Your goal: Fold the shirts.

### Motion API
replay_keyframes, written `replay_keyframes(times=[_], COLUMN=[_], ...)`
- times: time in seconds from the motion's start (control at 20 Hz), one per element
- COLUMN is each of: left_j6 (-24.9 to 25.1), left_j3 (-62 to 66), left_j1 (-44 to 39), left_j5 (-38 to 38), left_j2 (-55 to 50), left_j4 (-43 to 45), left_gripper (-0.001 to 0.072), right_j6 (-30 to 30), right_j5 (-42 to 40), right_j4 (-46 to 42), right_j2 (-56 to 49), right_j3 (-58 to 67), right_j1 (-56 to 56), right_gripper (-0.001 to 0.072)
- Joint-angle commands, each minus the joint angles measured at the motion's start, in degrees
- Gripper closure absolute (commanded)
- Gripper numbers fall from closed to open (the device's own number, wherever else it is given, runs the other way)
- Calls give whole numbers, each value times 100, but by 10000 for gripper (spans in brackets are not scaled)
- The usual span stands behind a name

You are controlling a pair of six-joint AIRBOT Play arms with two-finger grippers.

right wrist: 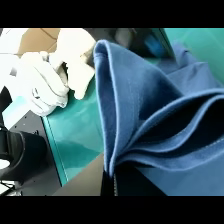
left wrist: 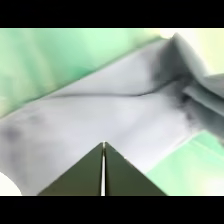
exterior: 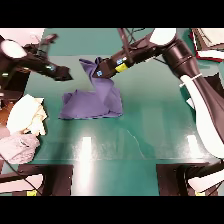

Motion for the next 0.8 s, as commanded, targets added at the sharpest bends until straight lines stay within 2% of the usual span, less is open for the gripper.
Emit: replay_keyframes(times=[0.0,0.2,0.45,0.5,0.55,0.6,0.65,0.75], left_j6=[4,2,-24,-48,-109,-151,-149,-146], left_j3=[4,4,4,4,4,4,4,4], left_j1=[721,1180,1211,1211,1211,1211,1211,1211], left_j5=[-385,-629,-785,-802,-813,-828,-872,-962], left_j2=[732,1040,1056,1056,1056,1056,1056,1056], left_j4=[459,457,422,422,417,407,409,409], left_gripper=[682,682,682,682,682,682,682,682], right_j6=[0,-107,-562,-708,-815,-859,-859,-861], right_j5=[-481,-1333,-2900,-3069,-3239,-3377,-3394,-3222], right_j4=[9,7,55,138,293,398,455,223], right_j2=[-238,-627,-1357,-1580,-1847,-2026,-2087,-1784], right_j3=[0,0,42,223,531,754,846,415], right_j1=[310,719,1495,1655,1810,1930,1998,1956], right_gripper=[699,697,683,521,290,157,134,137])
